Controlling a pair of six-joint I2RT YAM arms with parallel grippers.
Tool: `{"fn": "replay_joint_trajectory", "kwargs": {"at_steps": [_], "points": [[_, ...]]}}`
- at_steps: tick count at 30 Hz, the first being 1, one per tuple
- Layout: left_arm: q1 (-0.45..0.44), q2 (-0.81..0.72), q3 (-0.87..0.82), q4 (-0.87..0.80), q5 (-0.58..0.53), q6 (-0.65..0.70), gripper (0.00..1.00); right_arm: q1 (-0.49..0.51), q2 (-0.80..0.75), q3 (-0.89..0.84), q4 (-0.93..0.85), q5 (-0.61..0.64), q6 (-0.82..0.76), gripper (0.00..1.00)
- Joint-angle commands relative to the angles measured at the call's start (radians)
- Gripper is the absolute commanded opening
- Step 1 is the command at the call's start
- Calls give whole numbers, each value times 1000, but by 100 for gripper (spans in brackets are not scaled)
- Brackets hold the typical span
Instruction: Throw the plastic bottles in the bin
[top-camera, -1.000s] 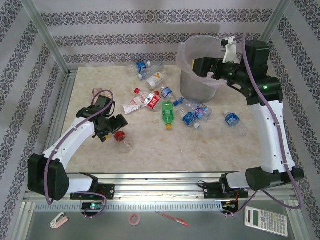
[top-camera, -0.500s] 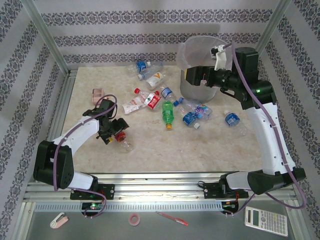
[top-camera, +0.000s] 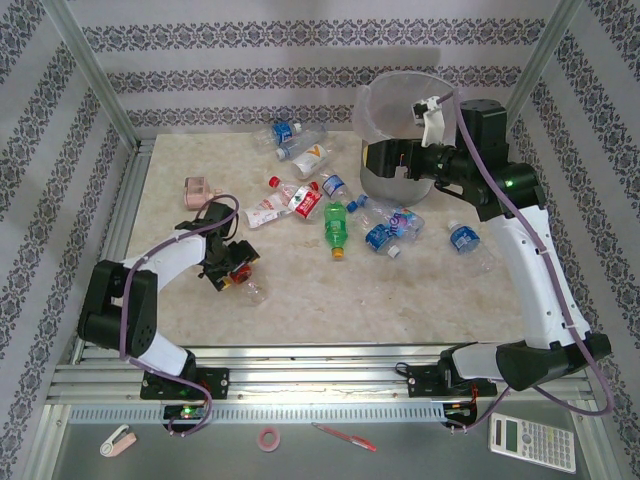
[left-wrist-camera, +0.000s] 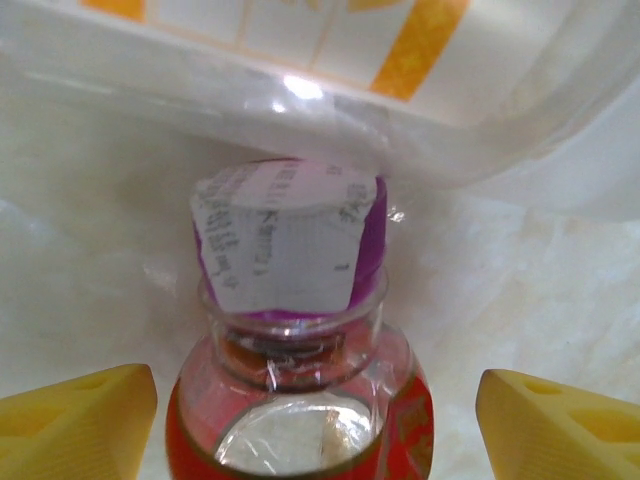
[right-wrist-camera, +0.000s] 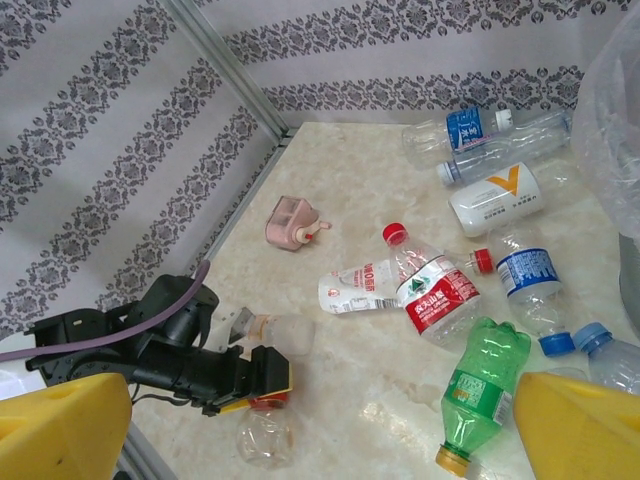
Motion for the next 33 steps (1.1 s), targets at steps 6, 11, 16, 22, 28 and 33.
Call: {"fn": "replay_joint_trajectory", "kwargs": {"at_steps": [6, 11, 16, 22, 28, 33], "points": [[11, 31, -13, 47, 48, 1, 75, 13, -20, -18, 17, 15, -25, 98], [10, 28, -23, 54, 81, 17, 68, 13, -29, -33, 20, 38, -30, 98], [11, 2, -26, 45, 84, 39, 57, 12, -35, -40, 25, 49, -30, 98], [8, -26, -19, 68, 121, 72, 49, 13, -33, -48, 37, 52, -17, 98], [-7, -88, -13, 99, 154, 101, 46, 14, -36, -52, 38, 53, -12, 98], [-39, -146, 30, 98, 151, 129, 45, 16, -36, -52, 38, 52, -6, 98]]}}
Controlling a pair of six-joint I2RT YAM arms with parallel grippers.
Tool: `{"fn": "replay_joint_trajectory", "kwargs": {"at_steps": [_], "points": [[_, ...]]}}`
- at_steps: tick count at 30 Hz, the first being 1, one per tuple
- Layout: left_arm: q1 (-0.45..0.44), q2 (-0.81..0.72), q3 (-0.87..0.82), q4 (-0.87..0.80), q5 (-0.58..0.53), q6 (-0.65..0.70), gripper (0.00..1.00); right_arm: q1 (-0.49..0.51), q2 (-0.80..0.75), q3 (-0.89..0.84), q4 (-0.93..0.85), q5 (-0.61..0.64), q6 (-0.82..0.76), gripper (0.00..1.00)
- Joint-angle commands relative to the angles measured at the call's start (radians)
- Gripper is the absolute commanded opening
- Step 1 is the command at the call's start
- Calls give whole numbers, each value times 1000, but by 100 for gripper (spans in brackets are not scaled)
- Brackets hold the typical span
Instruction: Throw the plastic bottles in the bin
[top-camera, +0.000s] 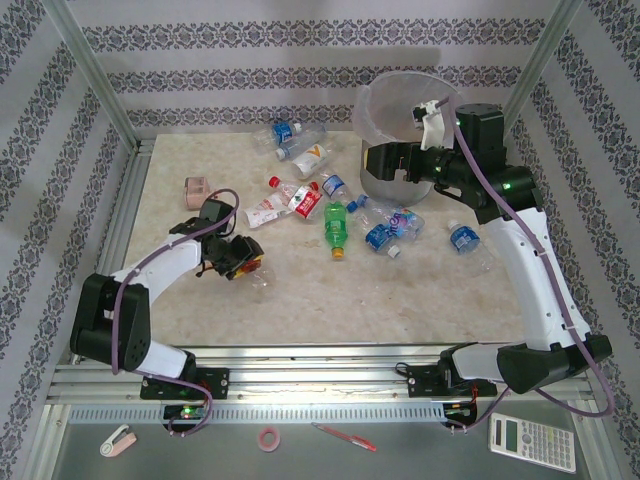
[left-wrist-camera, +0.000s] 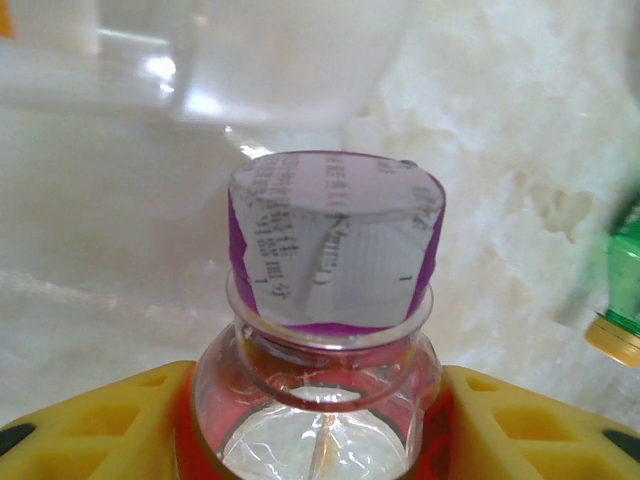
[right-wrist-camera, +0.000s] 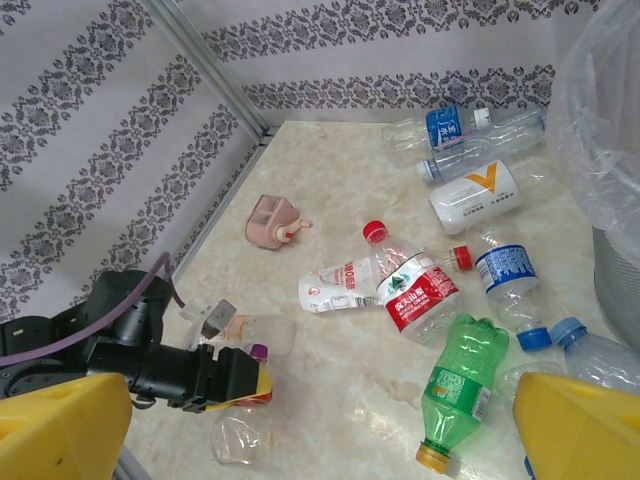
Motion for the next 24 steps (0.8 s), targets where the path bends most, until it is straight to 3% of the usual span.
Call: {"fn": "replay_joint_trajectory", "kwargs": {"at_steps": [1, 17, 24], "points": [[-30, -53, 51, 24, 12, 49, 45, 13, -21, -14, 23, 10, 8, 98], [-112, -128, 264, 124, 45, 119, 42, 34, -20, -18, 23, -10, 16, 98], [-147, -100, 404, 166, 71, 146, 42, 41, -23, -47, 39, -95, 42, 98]]}}
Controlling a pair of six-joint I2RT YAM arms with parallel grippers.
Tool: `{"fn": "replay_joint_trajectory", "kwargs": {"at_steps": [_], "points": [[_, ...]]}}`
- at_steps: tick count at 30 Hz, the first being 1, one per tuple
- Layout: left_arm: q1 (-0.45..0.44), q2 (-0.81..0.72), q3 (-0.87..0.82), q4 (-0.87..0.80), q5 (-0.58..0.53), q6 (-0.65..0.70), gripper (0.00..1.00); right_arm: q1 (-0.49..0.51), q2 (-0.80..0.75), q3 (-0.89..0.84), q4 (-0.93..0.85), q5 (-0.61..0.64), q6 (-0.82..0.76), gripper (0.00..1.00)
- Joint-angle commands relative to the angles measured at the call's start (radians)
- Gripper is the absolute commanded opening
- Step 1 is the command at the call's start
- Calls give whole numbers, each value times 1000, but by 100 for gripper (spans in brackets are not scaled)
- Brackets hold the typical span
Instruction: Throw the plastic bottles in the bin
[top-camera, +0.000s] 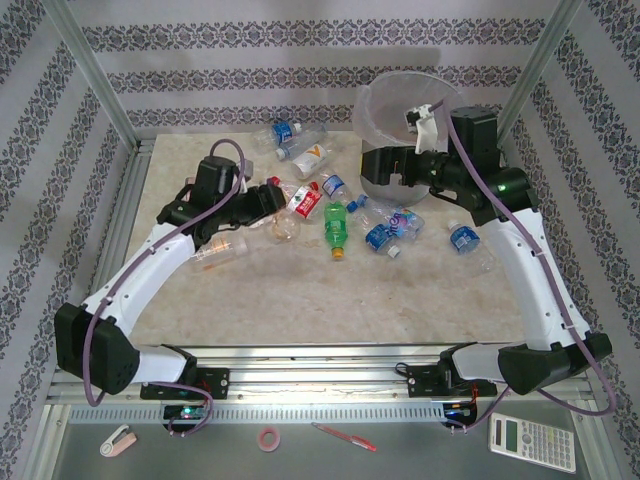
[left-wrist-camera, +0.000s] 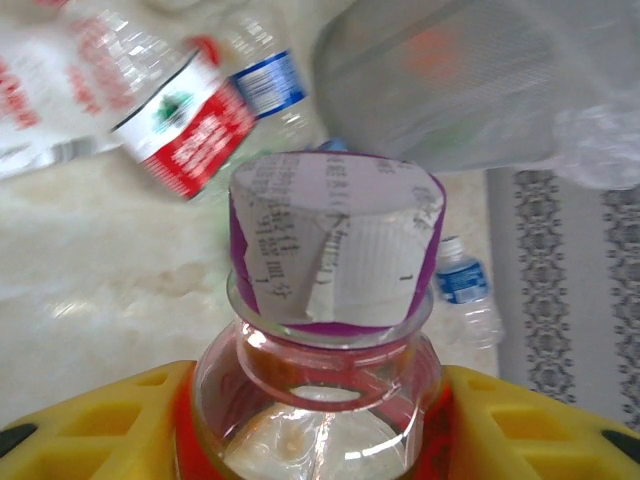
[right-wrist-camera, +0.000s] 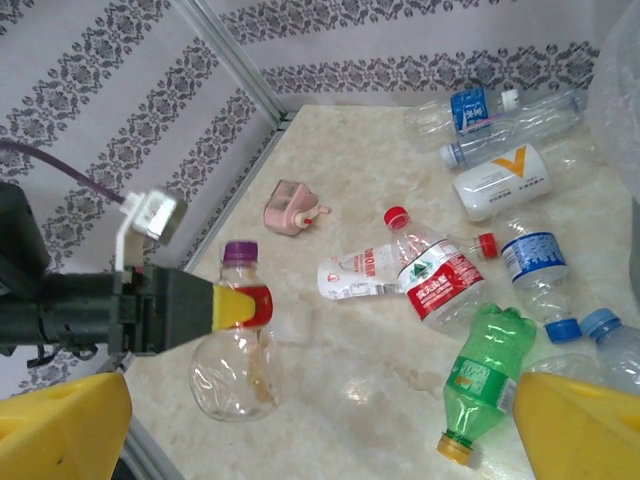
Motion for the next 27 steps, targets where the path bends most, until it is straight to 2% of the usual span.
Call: {"fn": "replay_joint_trajectory", "kwargs": {"at_steps": [1, 15, 27], "points": [[-24, 10, 79, 69, 28, 44, 42, 15, -20, -26, 40, -82, 30, 98], [-73, 72, 254, 100, 40, 61, 40, 107, 19, -67, 41, -224, 38, 98], [-109, 79, 266, 172, 79, 40, 38, 180, 87, -65, 38, -206, -3, 98]]}}
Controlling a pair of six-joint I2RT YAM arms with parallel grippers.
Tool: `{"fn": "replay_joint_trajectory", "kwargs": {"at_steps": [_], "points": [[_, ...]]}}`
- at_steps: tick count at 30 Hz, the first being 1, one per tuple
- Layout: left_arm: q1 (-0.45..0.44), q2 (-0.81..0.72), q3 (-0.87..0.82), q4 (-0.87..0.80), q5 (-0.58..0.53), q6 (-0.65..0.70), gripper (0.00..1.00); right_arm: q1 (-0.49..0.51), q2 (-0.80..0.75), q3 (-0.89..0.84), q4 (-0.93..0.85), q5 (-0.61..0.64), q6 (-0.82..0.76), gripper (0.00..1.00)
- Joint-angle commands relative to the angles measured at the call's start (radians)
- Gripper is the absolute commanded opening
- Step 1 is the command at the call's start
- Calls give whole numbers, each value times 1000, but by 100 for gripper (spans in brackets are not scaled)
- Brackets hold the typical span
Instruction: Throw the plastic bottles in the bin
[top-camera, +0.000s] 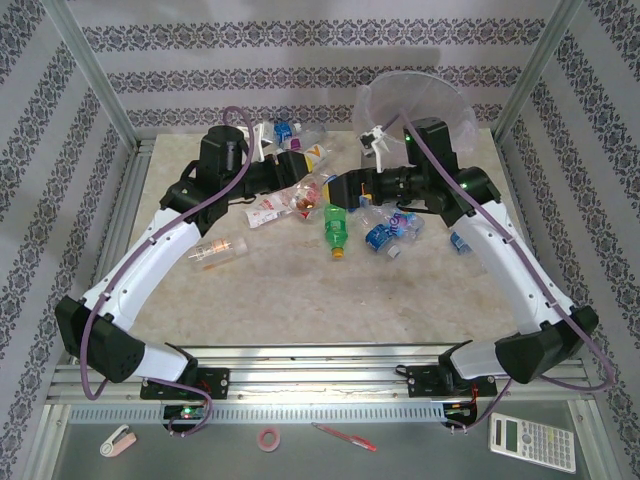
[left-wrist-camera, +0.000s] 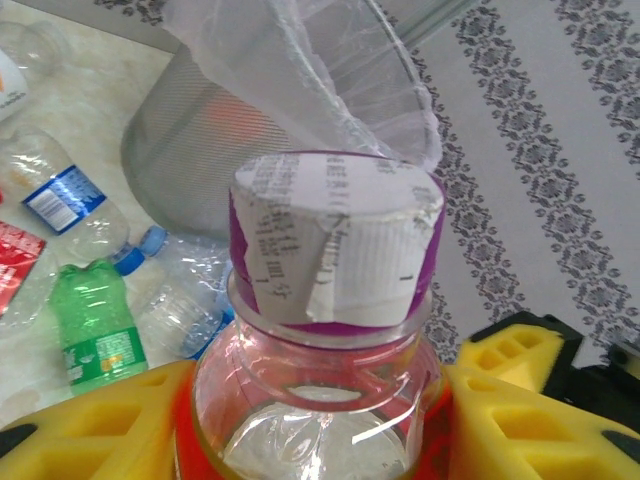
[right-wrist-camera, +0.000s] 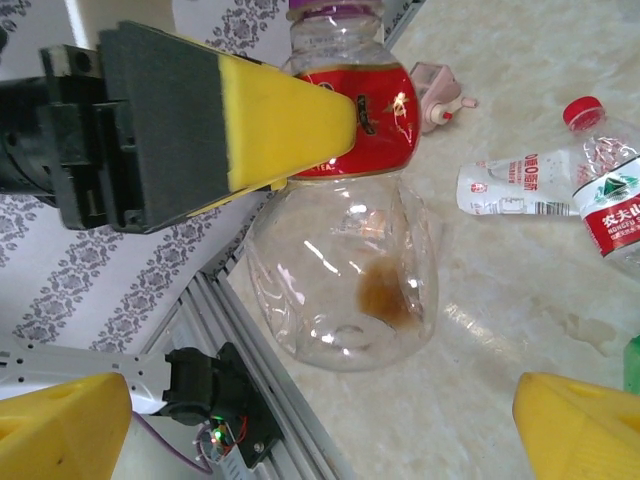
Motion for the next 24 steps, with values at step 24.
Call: {"fn": "replay_joint_trajectory", "kwargs": {"at_steps": [24], "points": [[-98, 51, 21, 315, 201, -58, 38, 53, 17, -59, 59, -20, -72, 95]]}}
